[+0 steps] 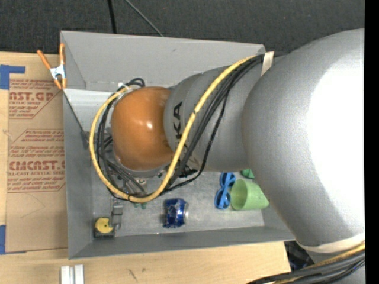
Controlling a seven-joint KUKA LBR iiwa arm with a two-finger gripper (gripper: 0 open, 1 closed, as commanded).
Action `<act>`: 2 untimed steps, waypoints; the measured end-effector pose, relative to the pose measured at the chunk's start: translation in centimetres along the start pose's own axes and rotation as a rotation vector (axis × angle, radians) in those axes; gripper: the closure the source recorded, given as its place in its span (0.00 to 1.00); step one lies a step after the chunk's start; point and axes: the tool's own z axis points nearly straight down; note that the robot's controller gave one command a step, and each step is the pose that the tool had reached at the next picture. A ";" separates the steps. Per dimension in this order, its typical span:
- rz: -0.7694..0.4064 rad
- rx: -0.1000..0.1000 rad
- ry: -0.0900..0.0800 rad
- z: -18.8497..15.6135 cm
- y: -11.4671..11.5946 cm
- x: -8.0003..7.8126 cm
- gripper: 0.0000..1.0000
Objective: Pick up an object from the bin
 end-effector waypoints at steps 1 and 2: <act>-0.091 -0.002 -0.012 6.7 -2.9 1.6 0.00; -0.117 -0.002 -0.016 6.4 -0.9 1.6 0.00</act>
Offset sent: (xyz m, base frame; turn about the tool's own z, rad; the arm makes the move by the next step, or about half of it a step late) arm -0.0173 -0.0283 -0.0655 -0.0936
